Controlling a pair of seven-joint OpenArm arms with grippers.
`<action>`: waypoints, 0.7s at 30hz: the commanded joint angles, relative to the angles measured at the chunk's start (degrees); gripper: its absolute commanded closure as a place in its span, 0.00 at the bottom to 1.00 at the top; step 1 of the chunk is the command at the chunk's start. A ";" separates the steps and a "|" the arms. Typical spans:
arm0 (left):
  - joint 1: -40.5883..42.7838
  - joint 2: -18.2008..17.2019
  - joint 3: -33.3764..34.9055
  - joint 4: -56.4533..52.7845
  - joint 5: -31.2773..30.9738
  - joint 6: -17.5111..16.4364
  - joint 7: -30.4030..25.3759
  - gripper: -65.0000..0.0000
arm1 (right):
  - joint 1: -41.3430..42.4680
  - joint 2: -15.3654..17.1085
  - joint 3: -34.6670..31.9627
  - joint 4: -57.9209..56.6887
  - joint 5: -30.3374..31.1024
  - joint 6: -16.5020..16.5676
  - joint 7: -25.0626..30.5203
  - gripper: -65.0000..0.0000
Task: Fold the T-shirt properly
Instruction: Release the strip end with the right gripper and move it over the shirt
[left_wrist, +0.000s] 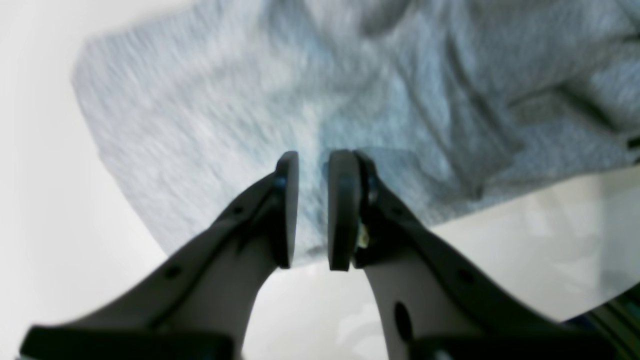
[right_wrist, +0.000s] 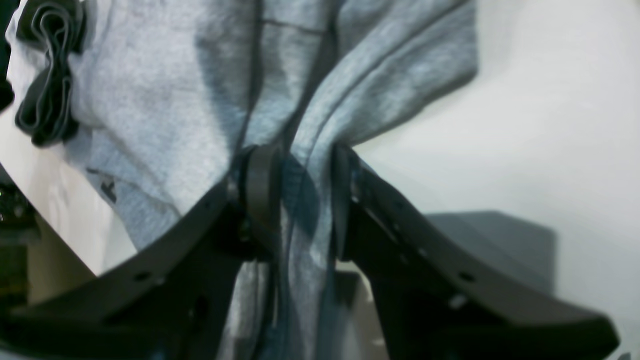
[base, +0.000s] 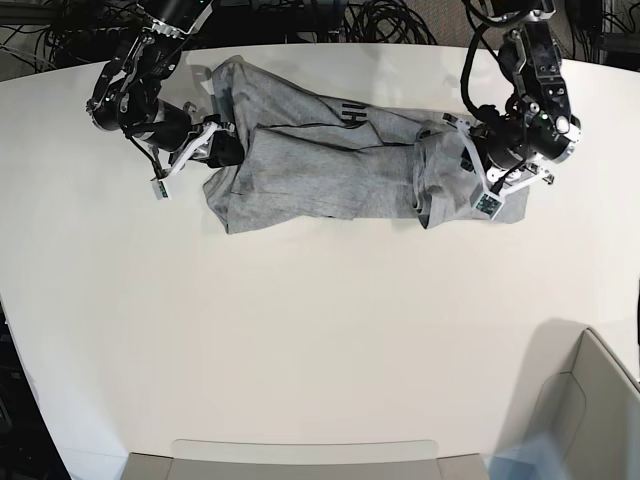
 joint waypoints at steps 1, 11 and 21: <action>0.14 -0.89 -0.21 1.02 -0.15 -0.06 -0.51 0.84 | -0.20 -0.10 -1.18 -0.12 -3.39 0.97 -3.31 0.73; 0.49 -0.89 -0.21 1.10 -0.15 -0.06 -0.51 0.84 | 1.56 -0.10 -8.21 -3.37 -3.74 0.97 -2.87 0.73; 0.49 -1.77 -0.29 1.19 -0.15 -0.06 -0.51 0.84 | 5.16 1.83 -15.07 -11.90 -3.83 0.97 2.84 1.00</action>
